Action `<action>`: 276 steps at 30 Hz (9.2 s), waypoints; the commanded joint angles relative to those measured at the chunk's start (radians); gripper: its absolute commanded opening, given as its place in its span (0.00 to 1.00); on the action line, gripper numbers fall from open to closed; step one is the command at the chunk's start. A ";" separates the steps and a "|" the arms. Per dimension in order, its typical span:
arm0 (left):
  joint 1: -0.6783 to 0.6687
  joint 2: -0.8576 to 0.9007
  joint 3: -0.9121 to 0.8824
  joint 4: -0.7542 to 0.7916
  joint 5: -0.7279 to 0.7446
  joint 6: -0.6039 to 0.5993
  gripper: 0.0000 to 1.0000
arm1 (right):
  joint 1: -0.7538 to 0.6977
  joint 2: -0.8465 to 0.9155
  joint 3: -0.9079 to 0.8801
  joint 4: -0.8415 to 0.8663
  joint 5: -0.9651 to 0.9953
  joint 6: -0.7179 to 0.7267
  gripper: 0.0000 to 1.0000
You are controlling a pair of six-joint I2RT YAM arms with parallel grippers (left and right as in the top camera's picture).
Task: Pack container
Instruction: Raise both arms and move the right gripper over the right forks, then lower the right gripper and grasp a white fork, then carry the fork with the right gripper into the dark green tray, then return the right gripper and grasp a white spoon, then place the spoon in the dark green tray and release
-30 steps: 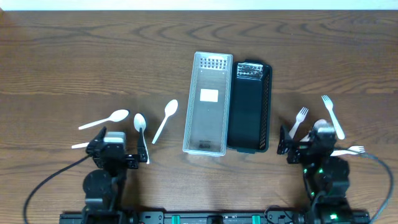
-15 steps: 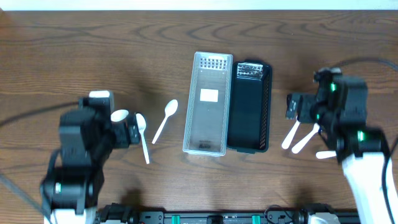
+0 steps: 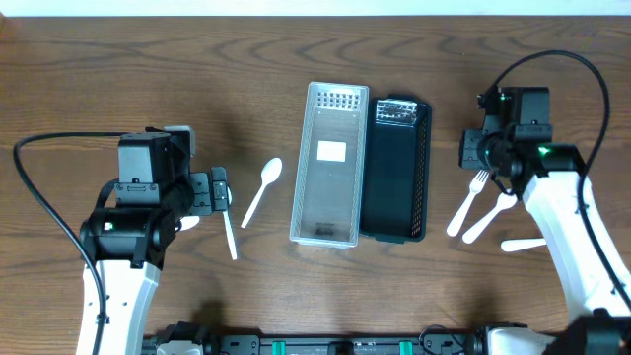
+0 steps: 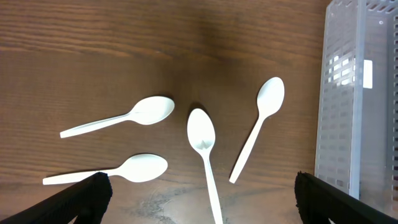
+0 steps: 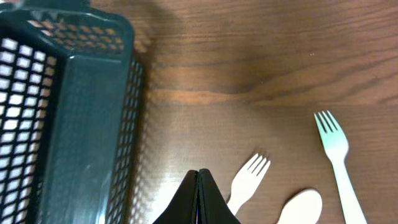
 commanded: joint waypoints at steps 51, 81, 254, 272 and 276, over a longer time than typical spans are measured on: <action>0.001 0.002 0.018 0.005 0.006 -0.013 0.97 | -0.040 0.262 0.025 0.172 -0.166 0.129 0.64; 0.001 0.002 0.018 -0.003 0.007 -0.013 0.97 | -0.096 0.277 -0.071 -0.106 0.066 0.384 0.77; 0.001 0.002 0.017 -0.040 0.007 -0.013 0.97 | -0.281 0.405 -0.057 -0.067 0.118 0.420 0.17; 0.001 0.002 0.017 -0.040 0.007 -0.013 0.97 | 0.011 0.054 0.282 -0.306 0.022 0.360 0.11; 0.001 0.002 0.017 -0.040 0.007 -0.013 0.97 | 0.152 0.042 0.303 -0.290 0.020 0.366 0.13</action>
